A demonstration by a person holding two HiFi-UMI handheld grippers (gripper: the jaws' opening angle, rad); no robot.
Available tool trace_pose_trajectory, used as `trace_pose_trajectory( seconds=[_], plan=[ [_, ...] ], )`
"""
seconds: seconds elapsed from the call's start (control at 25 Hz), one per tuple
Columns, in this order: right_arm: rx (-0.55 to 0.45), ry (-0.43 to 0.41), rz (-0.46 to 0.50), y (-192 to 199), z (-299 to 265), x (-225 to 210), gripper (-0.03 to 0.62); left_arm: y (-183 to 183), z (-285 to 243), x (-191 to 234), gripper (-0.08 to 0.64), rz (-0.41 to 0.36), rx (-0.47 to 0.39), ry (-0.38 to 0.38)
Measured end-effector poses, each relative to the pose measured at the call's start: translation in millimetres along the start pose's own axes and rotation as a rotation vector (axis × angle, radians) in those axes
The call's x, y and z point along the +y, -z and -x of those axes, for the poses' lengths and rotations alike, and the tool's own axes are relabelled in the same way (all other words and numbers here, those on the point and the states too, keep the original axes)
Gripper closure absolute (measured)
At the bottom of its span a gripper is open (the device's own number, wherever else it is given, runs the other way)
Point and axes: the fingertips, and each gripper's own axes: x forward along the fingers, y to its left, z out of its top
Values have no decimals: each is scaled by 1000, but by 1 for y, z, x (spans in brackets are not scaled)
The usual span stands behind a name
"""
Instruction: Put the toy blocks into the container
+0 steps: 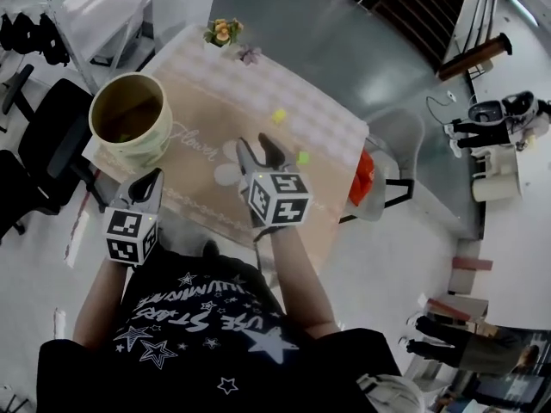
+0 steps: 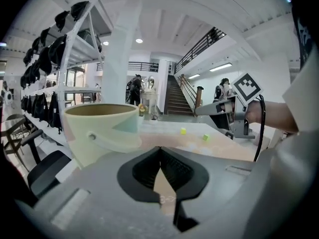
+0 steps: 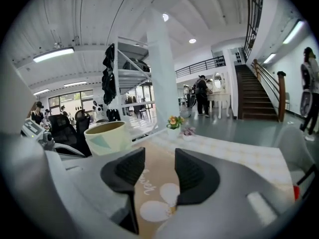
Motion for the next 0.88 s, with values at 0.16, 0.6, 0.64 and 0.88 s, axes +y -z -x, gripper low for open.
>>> trace_pose_trajectory(
  seconds=[0.16, 0.6, 0.64, 0.88],
  plan=[
    [19, 66, -26, 19, 20, -51, 400, -6, -20, -27, 551, -29, 6, 25],
    [101, 191, -80, 69, 39, -148, 400, -13, -61, -71, 550, -57, 43, 38],
    [113, 203, -83, 75, 39, -155, 400, -13, -64, -74, 551, -61, 48, 38],
    [204, 270, -95, 113, 34, -190, 400, -13, -80, -87, 551, -68, 63, 32]
  ],
)
